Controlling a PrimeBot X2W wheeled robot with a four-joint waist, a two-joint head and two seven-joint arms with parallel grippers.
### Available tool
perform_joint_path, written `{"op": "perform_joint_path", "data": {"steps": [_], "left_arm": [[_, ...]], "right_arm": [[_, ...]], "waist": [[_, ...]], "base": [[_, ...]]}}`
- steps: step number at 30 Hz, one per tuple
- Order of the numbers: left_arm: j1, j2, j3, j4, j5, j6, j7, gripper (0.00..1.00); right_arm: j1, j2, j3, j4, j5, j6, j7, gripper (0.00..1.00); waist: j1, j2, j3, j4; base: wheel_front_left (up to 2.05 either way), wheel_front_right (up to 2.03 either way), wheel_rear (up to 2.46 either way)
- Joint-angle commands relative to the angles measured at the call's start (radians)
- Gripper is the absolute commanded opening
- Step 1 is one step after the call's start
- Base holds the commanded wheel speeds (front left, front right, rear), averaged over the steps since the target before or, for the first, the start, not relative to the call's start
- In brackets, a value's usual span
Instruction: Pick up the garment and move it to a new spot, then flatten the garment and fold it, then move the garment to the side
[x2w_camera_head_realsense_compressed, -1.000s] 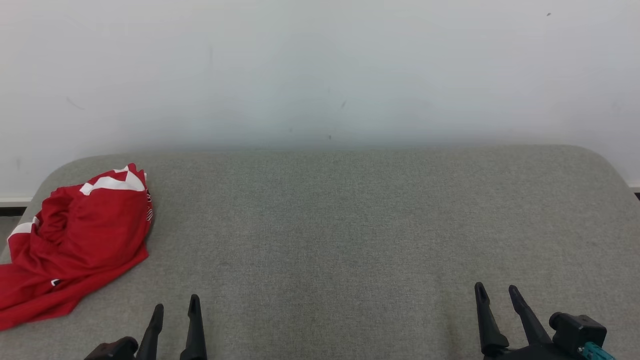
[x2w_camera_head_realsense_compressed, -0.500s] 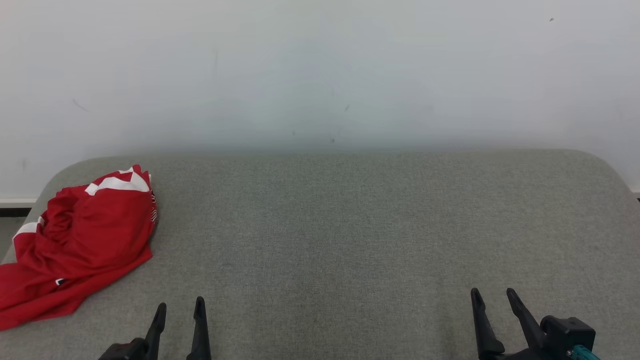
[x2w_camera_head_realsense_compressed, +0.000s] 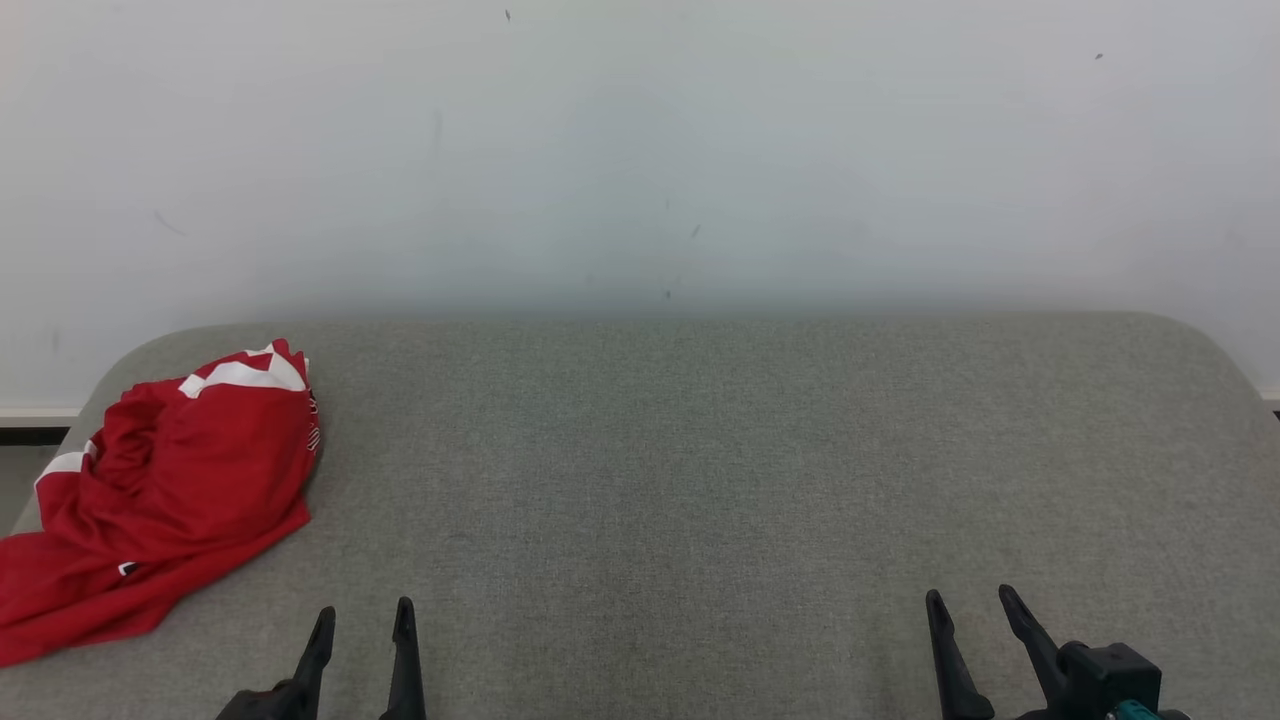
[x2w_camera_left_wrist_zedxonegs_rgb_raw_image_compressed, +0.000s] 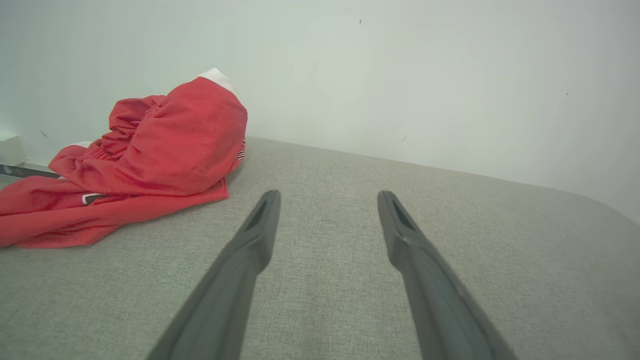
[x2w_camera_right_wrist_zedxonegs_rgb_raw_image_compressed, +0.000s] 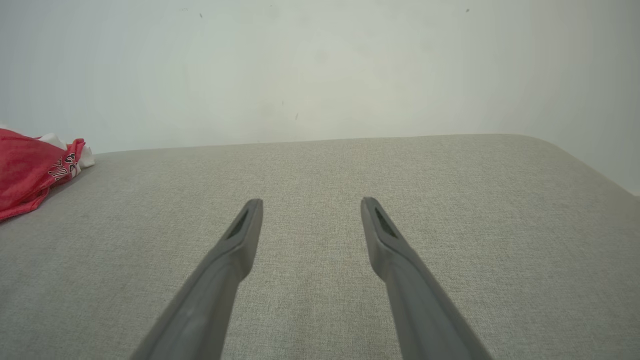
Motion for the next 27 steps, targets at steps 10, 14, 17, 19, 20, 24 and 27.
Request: {"op": "perform_joint_path", "data": {"steps": [10, 14, 17, 19, 20, 24, 27], "left_arm": [[0.0, 0.0, 0.007, 0.001, 0.003, -0.002, -0.005, 1.0], [-0.003, 0.0, 0.007, 0.005, -0.003, -0.006, -0.005, 1.0], [-0.008, 0.0, 0.007, 0.006, -0.003, -0.005, -0.005, 1.0], [-0.005, 0.0, 0.01, 0.007, 0.0, -0.002, -0.005, 1.0], [-0.005, 0.0, 0.01, 0.007, 0.0, -0.002, -0.005, 1.0], [0.0, 0.009, 0.017, 0.012, 0.006, -0.001, -0.005, 1.0], [0.006, 0.012, 0.023, 0.006, 0.01, 0.004, -0.005, 1.0]], "right_arm": [[0.013, -0.003, 0.0, 0.005, -0.003, -0.002, -0.007, 1.0], [0.016, -0.003, -0.004, 0.005, 0.001, -0.002, -0.008, 1.0], [0.02, -0.003, -0.01, 0.009, 0.001, -0.002, -0.01, 1.0], [0.019, -0.002, -0.007, 0.01, 0.006, -0.002, -0.015, 1.0], [0.019, -0.002, -0.007, 0.01, 0.006, -0.002, -0.015, 1.0], [0.017, -0.003, -0.002, 0.013, 0.012, -0.002, -0.028, 1.0], [0.016, -0.002, 0.003, 0.02, 0.018, -0.002, -0.036, 1.0]], "waist": [[0.0, 0.0, -0.001, 0.001], [0.0, 0.0, 0.0, 0.009], [0.0, 0.0, 0.002, 0.033], [0.0, 0.0, 0.003, 0.055], [0.0, 0.0, 0.003, 0.055], [0.0, 0.0, 0.003, 0.122], [0.0, 0.0, 0.002, 0.183]], "base": [[0.0, 0.0, 0.0], [0.0, 0.0, 0.0], [0.0, 0.0, 0.0], [0.0, 0.0, 0.0], [0.0, 0.0, 0.0], [0.0, 0.0, 0.0], [0.0, 0.0, 0.0]]}}
